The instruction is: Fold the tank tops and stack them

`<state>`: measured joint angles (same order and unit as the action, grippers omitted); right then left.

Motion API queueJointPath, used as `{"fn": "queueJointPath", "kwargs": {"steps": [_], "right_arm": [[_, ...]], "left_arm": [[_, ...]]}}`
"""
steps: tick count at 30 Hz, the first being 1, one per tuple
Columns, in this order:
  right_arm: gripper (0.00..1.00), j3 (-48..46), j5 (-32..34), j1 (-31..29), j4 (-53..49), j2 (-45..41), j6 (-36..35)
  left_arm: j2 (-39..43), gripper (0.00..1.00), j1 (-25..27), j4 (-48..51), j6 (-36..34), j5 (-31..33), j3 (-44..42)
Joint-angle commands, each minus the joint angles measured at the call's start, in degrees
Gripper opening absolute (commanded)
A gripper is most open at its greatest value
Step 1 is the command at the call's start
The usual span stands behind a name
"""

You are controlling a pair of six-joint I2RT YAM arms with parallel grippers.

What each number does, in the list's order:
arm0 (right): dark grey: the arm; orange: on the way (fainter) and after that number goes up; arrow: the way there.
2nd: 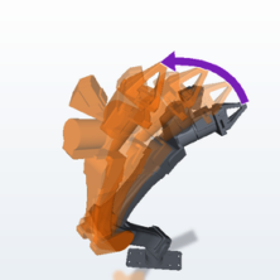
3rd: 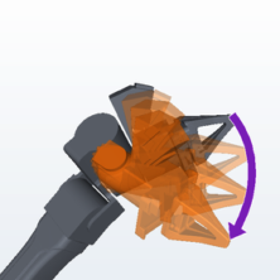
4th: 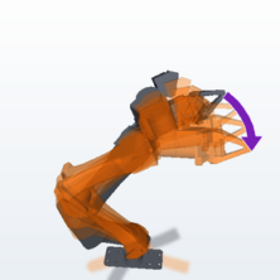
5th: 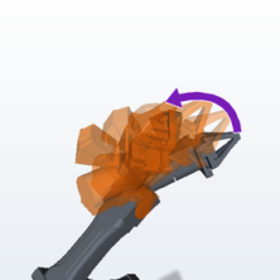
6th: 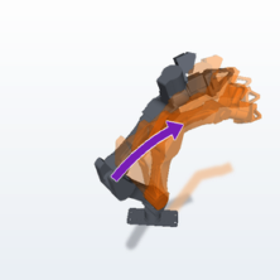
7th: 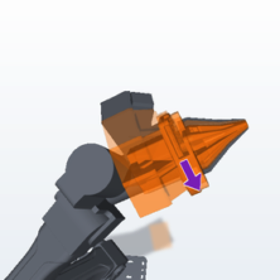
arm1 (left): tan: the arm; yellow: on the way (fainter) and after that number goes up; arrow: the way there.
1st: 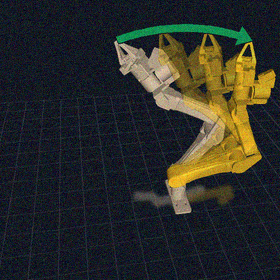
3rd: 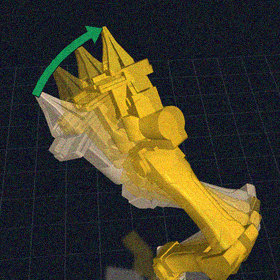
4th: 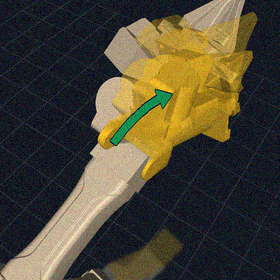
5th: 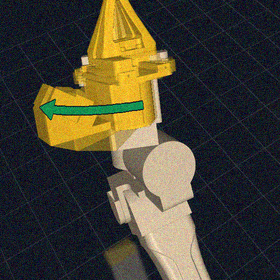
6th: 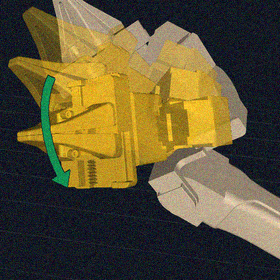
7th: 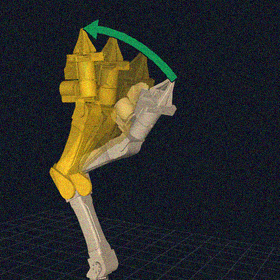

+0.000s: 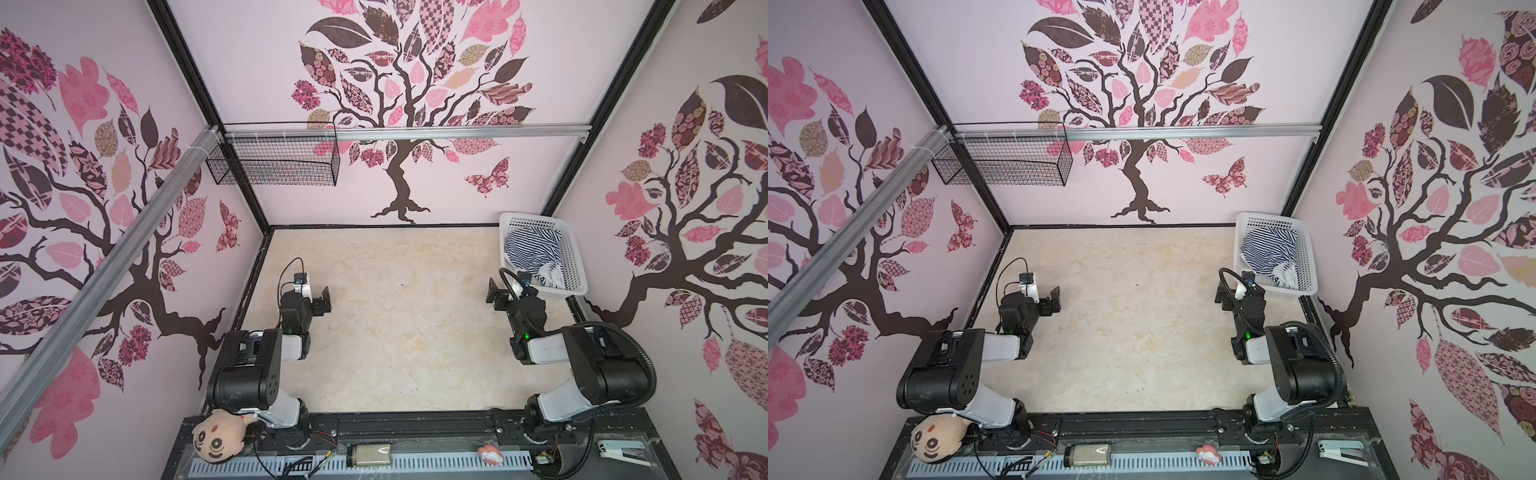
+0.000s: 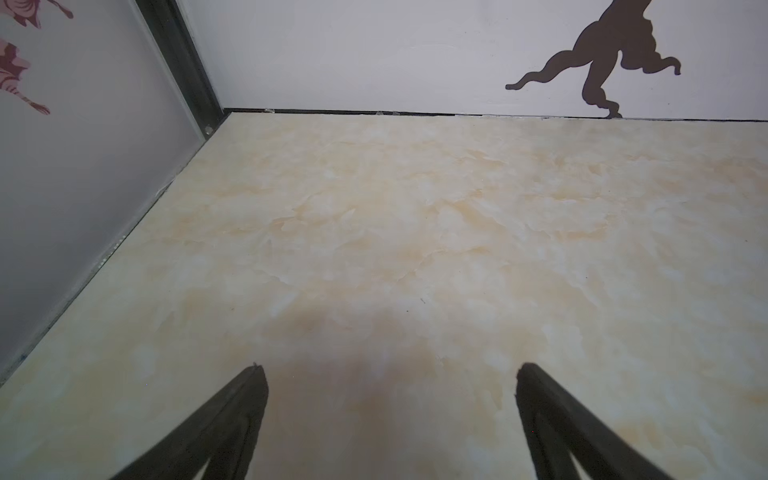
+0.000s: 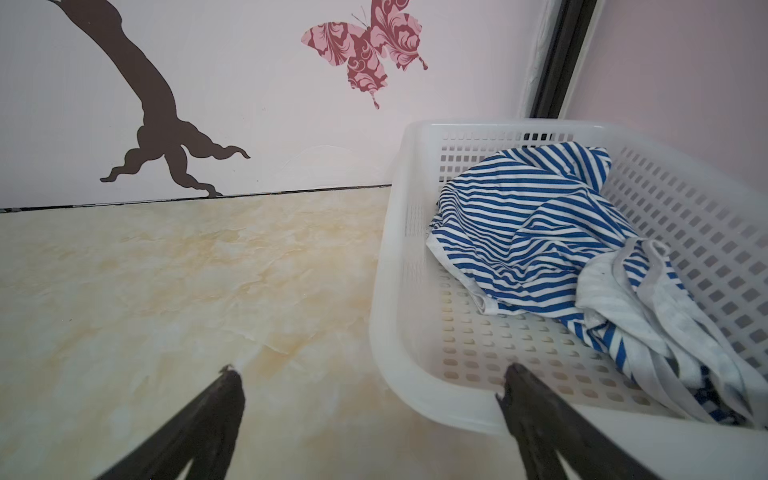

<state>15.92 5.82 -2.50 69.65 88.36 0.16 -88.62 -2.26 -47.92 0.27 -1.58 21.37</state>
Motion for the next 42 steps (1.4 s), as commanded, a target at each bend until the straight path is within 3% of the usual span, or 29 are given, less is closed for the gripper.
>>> {"fn": "queueJointPath", "kwargs": {"steps": [1,30,36,38,42], "right_arm": [[1.0,1.0,0.1,-0.2,-3.3,1.6,1.6],[1.0,0.7,0.1,-0.1,-2.9,1.4,1.6],[1.0,-4.5,3.6,-0.2,5.7,-1.3,2.3],[1.0,-1.9,5.4,-0.3,-6.2,-8.2,3.0],[1.0,4.1,7.8,-0.3,-23.2,-17.9,5.3]], "left_arm": [[-0.4,0.97,-0.3,-1.1,0.5,-0.3,0.9],[-0.4,0.97,-0.3,-1.1,0.6,-0.3,0.9],[1.7,0.97,-1.6,-5.3,2.4,-0.5,-1.5],[7.1,0.97,-3.4,1.5,4.6,-1.3,-0.6],[17.2,0.97,-4.4,24.5,5.2,-4.9,5.9]]}}
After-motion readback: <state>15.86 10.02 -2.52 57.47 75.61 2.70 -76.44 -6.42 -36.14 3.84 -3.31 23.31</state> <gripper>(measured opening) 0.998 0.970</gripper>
